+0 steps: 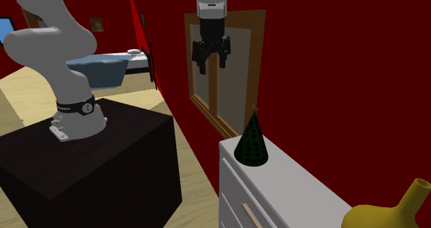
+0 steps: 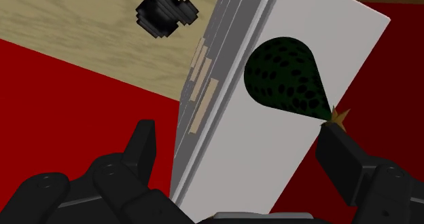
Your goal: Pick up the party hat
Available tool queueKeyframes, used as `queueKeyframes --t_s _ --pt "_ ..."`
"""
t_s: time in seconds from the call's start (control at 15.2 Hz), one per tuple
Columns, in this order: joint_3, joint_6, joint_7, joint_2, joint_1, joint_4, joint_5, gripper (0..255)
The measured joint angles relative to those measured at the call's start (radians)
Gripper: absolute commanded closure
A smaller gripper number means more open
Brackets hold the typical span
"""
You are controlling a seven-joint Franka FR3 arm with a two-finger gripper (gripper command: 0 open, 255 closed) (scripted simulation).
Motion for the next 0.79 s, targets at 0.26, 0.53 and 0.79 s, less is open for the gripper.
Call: queueKeyframes --t_s 0.26,0.53,0.79 --pt "0.018 0.041 0.097 0.155 0.02 0.107 -0.052 0" --pt "0.017 0.072 0.188 0.31 0.053 0.221 -0.107 0" --pt "-0.001 0.086 0.265 0.482 0.099 0.371 -0.159 0"
